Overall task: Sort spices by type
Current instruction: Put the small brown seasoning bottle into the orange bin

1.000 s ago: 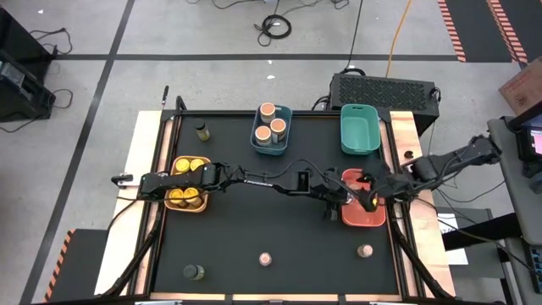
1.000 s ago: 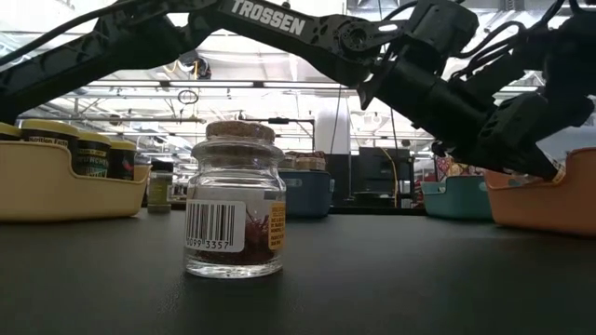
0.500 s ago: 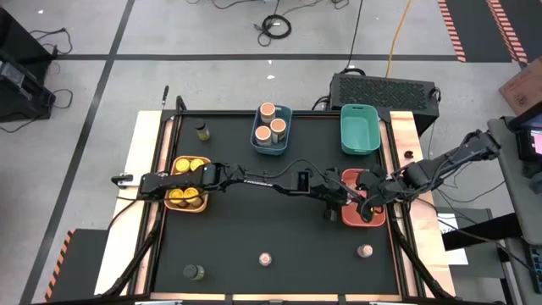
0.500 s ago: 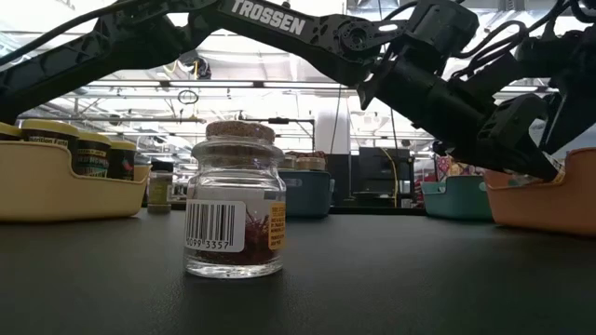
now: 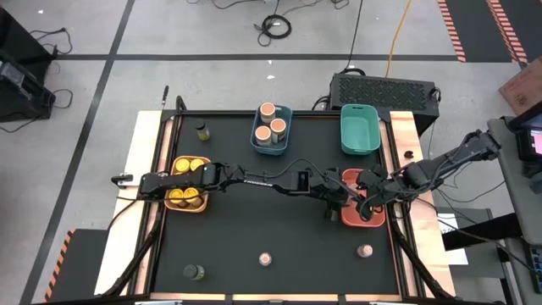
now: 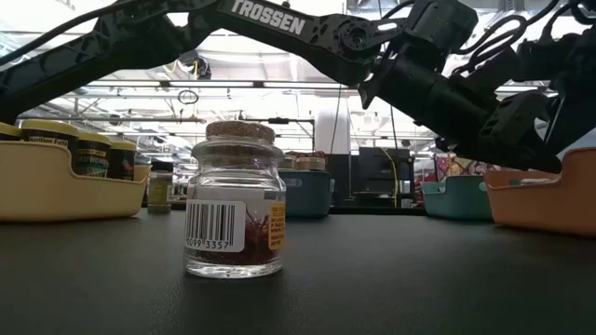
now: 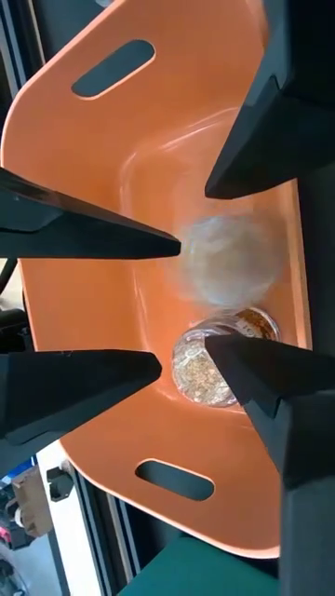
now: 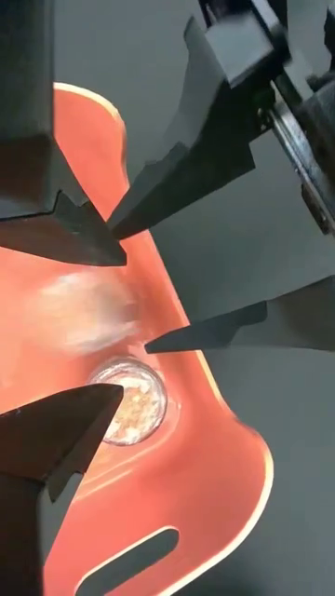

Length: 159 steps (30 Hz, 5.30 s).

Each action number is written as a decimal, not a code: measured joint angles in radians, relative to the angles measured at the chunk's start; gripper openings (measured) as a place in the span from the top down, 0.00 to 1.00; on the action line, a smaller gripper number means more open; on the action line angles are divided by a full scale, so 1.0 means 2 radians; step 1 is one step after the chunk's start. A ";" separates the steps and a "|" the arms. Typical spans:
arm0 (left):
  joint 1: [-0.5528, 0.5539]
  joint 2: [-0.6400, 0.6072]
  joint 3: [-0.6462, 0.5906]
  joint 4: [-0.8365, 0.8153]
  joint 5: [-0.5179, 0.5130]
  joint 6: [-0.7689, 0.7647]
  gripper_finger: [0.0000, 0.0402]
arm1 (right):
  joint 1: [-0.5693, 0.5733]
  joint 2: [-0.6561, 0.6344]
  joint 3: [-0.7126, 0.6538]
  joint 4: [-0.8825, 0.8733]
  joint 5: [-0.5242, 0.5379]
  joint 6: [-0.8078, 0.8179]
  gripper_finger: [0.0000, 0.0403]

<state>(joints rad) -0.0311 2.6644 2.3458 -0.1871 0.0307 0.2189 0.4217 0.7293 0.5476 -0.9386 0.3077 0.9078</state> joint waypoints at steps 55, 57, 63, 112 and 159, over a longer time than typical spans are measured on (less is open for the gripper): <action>0.034 -0.555 -0.397 -0.349 -0.180 -0.109 0.30 | 0.003 0.183 0.099 -0.129 -0.153 -0.064 0.18; 0.034 -0.622 -0.498 -0.248 -0.180 -0.115 0.30 | 0.003 0.192 0.094 -0.122 -0.153 -0.063 0.17; 0.031 -0.740 -0.689 -0.006 -0.171 -0.096 0.30 | 0.003 0.221 0.053 -0.081 -0.132 -0.050 0.20; 0.024 -0.686 -0.744 0.164 -0.103 0.025 0.30 | -0.006 0.333 0.195 -0.251 -0.074 -0.154 0.53; 0.025 -0.681 -0.743 0.160 -0.089 0.016 0.30 | -0.087 0.522 0.437 -0.275 0.059 -0.400 0.55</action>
<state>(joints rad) 0.0181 1.3023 0.8593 0.1326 -0.1471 0.2515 0.2478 1.7732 1.4213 -1.4895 0.4250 0.1071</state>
